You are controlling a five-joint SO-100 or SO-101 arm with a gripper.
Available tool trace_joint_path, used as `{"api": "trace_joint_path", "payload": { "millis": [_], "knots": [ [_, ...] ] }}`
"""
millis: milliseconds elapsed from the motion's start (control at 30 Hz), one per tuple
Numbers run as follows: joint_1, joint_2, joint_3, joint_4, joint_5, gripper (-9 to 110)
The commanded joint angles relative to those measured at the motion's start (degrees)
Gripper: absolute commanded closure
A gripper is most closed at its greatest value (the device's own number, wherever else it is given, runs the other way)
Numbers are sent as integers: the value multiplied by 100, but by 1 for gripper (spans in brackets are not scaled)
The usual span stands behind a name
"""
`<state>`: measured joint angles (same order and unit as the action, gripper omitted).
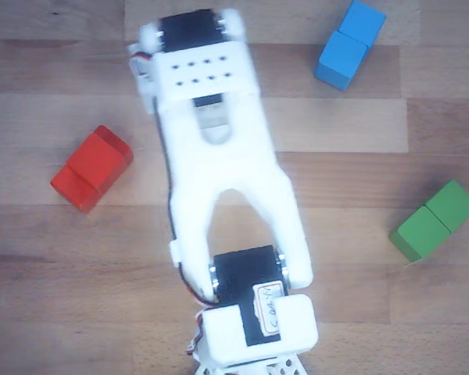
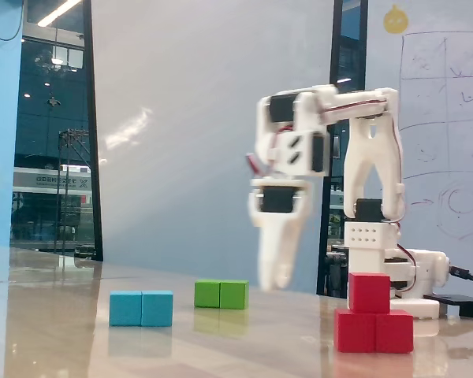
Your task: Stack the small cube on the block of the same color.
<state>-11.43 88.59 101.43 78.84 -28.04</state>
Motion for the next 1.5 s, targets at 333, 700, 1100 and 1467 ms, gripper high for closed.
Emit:
{"api": "trace_joint_path", "payload": {
  "millis": [333,700,1100,1467],
  "knots": [
    [1441,1529,598,-1547,1037,94],
    [1441,3964,3217,-2795,1969,101],
    [1389,6557,5370,-2443,1925,101],
    [1389,9554,7225,-1837,1934,101]
  ]
}}
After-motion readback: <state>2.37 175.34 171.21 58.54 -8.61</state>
